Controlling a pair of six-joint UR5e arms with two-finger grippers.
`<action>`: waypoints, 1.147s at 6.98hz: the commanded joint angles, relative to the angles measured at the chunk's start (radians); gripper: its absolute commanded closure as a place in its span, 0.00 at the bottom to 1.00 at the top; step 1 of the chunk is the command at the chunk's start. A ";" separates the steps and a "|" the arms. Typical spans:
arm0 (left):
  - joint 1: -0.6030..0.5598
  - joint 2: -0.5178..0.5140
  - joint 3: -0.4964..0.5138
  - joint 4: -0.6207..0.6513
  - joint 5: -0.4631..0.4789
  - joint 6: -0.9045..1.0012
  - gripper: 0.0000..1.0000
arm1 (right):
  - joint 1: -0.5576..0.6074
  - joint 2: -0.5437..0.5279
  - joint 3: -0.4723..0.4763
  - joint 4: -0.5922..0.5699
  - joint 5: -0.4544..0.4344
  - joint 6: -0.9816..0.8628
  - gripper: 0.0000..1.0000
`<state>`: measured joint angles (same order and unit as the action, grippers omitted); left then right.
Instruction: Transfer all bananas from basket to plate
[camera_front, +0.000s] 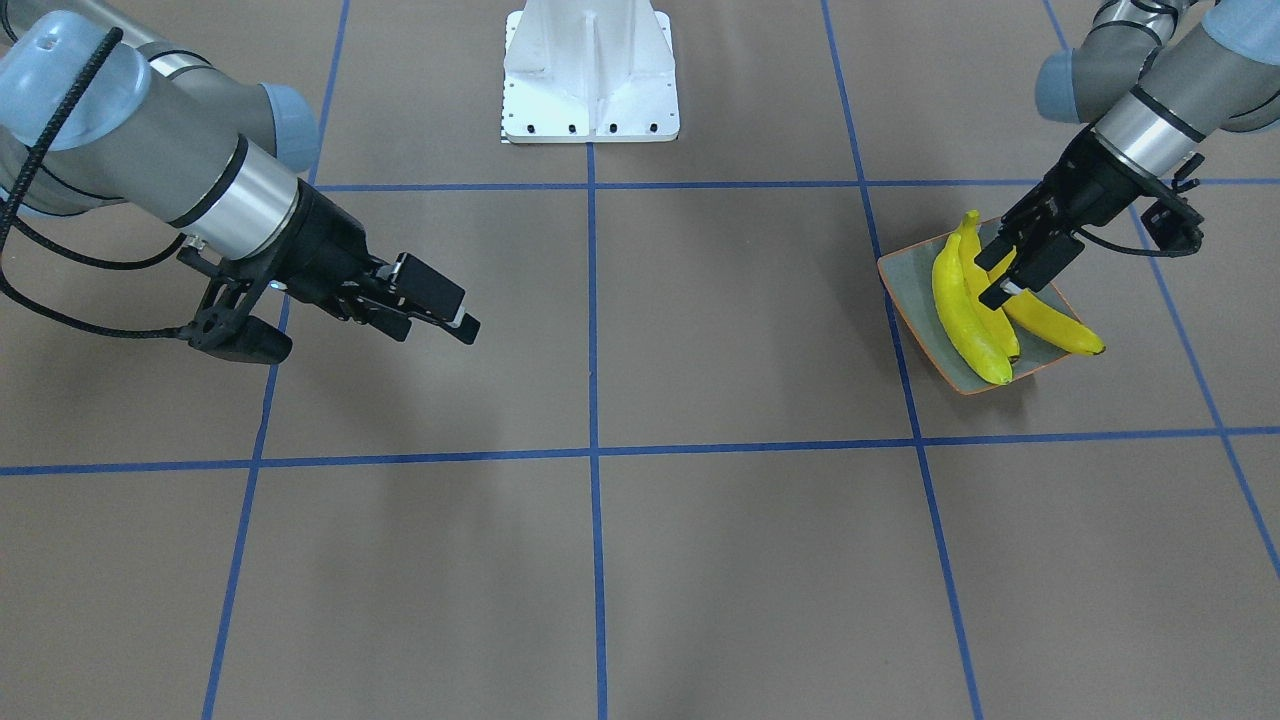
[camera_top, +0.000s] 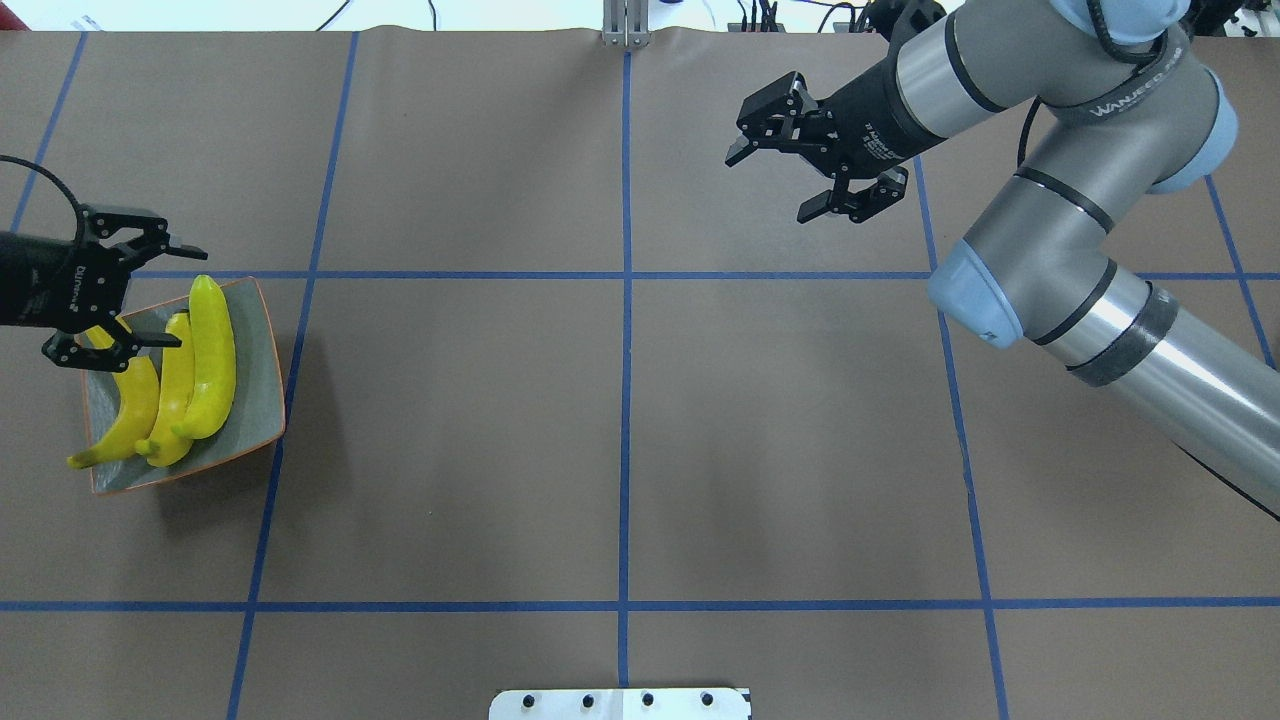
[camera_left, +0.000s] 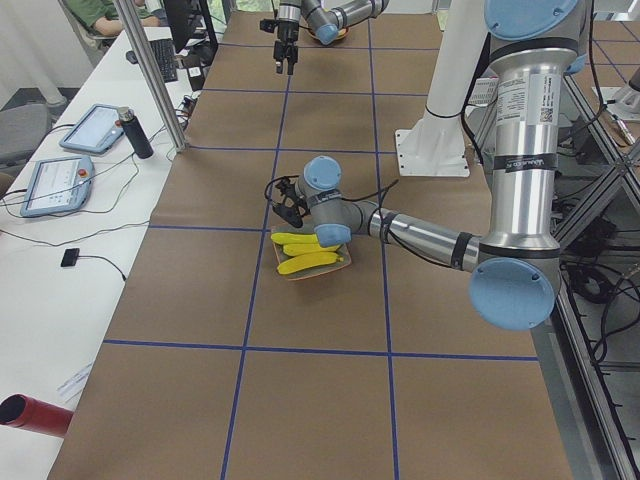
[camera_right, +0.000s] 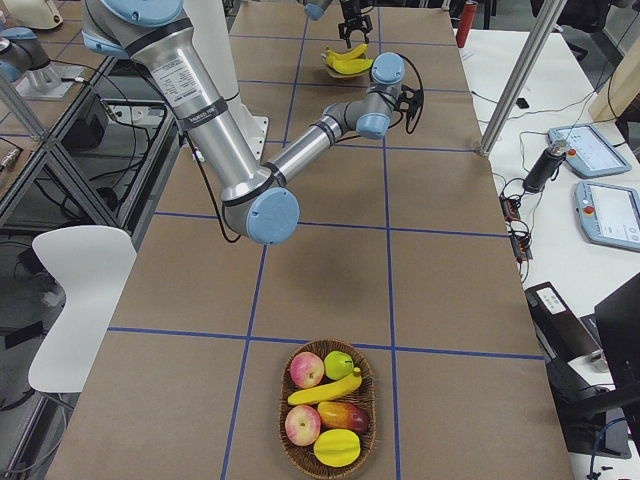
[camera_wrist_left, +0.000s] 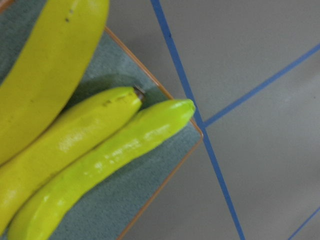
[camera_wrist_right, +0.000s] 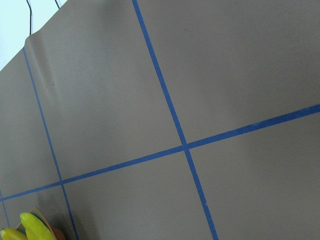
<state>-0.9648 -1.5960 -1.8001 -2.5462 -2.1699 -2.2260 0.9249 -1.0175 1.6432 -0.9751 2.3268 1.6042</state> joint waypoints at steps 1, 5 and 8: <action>-0.018 -0.166 -0.019 0.244 -0.001 0.200 0.00 | 0.072 -0.091 0.001 -0.011 0.023 -0.170 0.00; 0.070 -0.392 -0.001 0.535 0.062 0.353 0.00 | 0.303 -0.344 -0.096 -0.020 0.071 -0.794 0.00; 0.130 -0.435 0.045 0.534 0.114 0.347 0.00 | 0.466 -0.385 -0.291 -0.025 0.060 -1.272 0.00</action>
<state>-0.8512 -2.0211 -1.7651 -2.0123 -2.0654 -1.8782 1.3279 -1.3940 1.4304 -0.9959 2.3926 0.4926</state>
